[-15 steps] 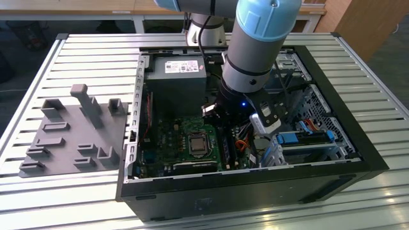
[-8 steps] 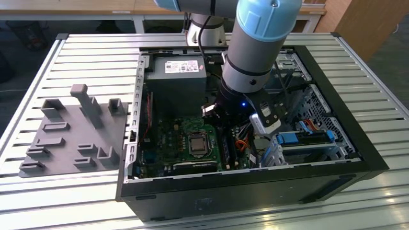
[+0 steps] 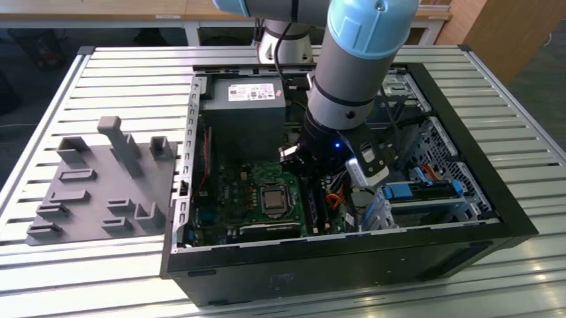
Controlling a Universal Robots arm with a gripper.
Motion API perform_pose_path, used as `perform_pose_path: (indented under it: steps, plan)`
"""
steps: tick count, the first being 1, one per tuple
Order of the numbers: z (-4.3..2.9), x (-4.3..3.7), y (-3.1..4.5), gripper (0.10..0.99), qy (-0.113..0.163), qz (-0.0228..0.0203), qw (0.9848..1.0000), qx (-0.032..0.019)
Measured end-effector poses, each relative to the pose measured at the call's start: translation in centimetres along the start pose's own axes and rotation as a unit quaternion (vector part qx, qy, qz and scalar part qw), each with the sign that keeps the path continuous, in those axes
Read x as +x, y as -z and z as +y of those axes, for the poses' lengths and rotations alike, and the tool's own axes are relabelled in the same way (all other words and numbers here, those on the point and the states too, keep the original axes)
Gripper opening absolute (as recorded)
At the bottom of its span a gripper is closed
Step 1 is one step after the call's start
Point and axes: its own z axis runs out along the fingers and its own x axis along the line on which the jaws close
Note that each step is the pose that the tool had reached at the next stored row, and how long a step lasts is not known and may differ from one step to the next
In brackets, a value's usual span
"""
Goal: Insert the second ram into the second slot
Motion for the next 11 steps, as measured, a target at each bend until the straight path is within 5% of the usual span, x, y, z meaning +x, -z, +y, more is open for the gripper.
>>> perform_pose_path:
  steps: [11]
  plan:
    - [0.00,-0.09,-0.13,0.133,-0.004,-0.0002,1.0000,-0.0002]
